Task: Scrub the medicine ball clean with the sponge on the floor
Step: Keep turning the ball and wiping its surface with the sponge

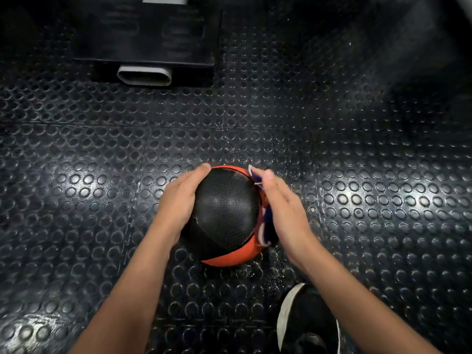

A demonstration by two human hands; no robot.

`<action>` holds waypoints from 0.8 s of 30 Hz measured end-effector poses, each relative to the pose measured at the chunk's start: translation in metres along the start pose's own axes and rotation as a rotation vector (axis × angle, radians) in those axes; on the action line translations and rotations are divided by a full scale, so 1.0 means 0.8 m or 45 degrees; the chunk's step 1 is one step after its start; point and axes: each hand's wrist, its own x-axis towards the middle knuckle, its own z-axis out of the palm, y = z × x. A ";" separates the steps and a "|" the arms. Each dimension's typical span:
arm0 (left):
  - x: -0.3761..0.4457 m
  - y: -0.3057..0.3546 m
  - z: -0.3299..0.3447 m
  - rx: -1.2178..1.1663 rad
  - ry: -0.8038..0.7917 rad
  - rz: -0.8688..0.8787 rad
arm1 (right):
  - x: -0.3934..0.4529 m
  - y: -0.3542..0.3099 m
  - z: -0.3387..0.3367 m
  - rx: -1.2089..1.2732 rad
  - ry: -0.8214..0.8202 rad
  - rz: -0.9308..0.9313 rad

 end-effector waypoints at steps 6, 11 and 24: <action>0.003 0.001 0.000 0.049 -0.054 0.063 | 0.017 0.014 -0.002 0.155 0.108 0.344; 0.005 -0.001 -0.002 0.030 -0.082 0.071 | -0.013 -0.001 0.000 0.110 0.077 -0.091; 0.012 0.002 0.004 0.141 -0.090 0.089 | 0.003 -0.019 0.001 -0.075 0.059 -0.226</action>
